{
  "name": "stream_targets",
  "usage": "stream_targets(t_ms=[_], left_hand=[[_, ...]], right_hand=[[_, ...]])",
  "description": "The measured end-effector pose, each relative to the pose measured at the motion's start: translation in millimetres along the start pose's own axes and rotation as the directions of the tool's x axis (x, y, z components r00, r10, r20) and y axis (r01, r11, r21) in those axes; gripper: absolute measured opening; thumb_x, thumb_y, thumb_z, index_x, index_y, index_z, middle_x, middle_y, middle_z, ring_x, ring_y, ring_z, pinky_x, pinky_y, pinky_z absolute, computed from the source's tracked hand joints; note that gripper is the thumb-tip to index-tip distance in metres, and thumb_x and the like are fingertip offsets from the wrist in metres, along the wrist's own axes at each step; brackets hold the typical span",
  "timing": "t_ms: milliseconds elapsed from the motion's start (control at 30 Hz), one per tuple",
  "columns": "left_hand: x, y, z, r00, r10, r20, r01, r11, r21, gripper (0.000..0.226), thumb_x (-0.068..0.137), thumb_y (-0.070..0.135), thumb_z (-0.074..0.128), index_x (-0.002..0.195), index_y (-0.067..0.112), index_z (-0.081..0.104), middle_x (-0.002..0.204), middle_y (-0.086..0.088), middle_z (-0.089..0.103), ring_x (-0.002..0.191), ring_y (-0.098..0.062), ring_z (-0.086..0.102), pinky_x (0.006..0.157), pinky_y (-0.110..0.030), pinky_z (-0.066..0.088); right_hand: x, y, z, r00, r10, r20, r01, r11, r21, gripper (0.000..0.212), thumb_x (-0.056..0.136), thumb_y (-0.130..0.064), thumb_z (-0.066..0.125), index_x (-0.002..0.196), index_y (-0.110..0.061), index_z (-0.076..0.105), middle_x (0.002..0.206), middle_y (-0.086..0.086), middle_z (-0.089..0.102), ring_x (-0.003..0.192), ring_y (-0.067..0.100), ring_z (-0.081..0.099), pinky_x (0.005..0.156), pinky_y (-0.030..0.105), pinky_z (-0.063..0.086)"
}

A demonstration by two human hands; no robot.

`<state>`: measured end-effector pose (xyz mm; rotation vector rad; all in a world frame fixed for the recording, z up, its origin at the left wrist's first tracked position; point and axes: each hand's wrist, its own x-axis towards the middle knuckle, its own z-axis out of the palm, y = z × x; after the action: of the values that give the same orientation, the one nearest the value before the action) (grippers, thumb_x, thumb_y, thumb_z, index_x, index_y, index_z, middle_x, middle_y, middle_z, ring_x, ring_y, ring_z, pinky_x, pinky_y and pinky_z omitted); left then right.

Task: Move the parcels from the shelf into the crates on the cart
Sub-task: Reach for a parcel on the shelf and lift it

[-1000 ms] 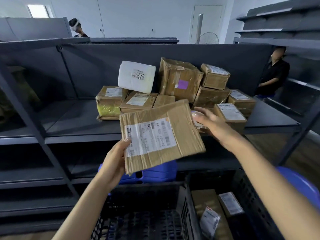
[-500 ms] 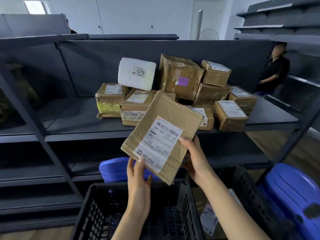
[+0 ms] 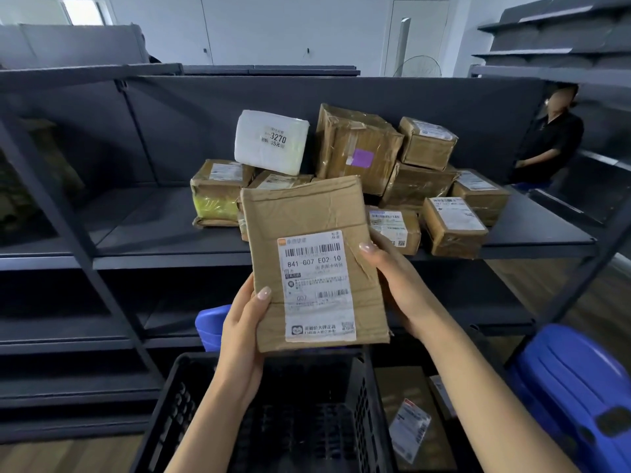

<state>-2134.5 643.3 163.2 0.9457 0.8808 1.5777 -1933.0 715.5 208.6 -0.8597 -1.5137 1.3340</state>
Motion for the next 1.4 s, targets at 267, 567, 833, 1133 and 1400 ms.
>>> stream_targets(t_ms=[267, 567, 833, 1133, 1400], left_hand=[[1, -4, 10, 0.997, 0.054, -0.056, -0.052, 0.998, 0.037, 0.058, 0.079, 0.039, 0.062, 0.132, 0.017, 0.056, 0.119, -0.009, 0.069, 0.105, -0.025, 0.066, 0.079, -0.031, 0.059], [2, -10, 12, 0.997, 0.03, -0.068, -0.021, 0.992, 0.121, 0.062, 0.08, 0.049, 0.065, 0.134, 0.019, 0.056, 0.12, -0.003, 0.069, 0.11, -0.02, 0.066, 0.088, -0.028, 0.056], [11, -6, -21, 0.985, 0.12, -0.124, -0.055, 0.901, 0.431, 0.044, 0.077, 0.051, 0.061, 0.112, 0.027, 0.073, 0.121, 0.015, 0.067, 0.118, -0.008, 0.059, 0.105, -0.037, 0.045], [49, 0, -89, 0.999, 0.034, -0.012, -0.021, 0.817, 0.576, 0.011, 0.093, 0.02, 0.063, 0.098, 0.029, 0.067, 0.089, 0.009, 0.076, 0.082, -0.005, 0.072, 0.064, -0.015, 0.054], [64, -41, -150, 0.976, -0.161, 0.148, -0.014, 0.63, 0.777, 0.015, 0.092, 0.025, 0.064, 0.103, 0.024, 0.074, 0.088, 0.017, 0.069, 0.084, -0.002, 0.064, 0.079, -0.016, 0.047]], right_hand=[[-13, 6, -2, 0.996, -0.084, -0.037, 0.083, 0.996, -0.032, 0.036, 0.085, -0.038, 0.062, 0.12, -0.038, 0.063, 0.116, -0.011, 0.07, 0.109, 0.009, 0.065, 0.094, 0.031, 0.049], [-13, 15, 7, 0.993, -0.066, -0.095, 0.064, 0.998, -0.028, 0.02, 0.085, -0.049, 0.06, 0.104, -0.051, 0.068, 0.109, -0.016, 0.071, 0.103, 0.001, 0.066, 0.078, 0.01, 0.05], [-18, 44, 31, 0.968, -0.037, -0.248, 0.028, 0.999, -0.04, 0.025, 0.085, -0.054, 0.058, 0.109, -0.052, 0.064, 0.117, -0.014, 0.068, 0.108, 0.002, 0.063, 0.089, 0.022, 0.052], [-35, 90, 98, 0.872, 0.076, -0.484, -0.171, 0.973, -0.155, 0.026, 0.093, -0.045, 0.055, 0.118, -0.046, 0.058, 0.099, -0.031, 0.068, 0.093, -0.011, 0.063, 0.072, 0.01, 0.05], [-64, 147, 177, 0.664, 0.264, -0.7, -0.402, 0.915, -0.037, 0.021, 0.1, -0.025, 0.049, 0.114, -0.02, 0.065, 0.098, -0.015, 0.066, 0.098, 0.011, 0.061, 0.072, 0.025, 0.045]])
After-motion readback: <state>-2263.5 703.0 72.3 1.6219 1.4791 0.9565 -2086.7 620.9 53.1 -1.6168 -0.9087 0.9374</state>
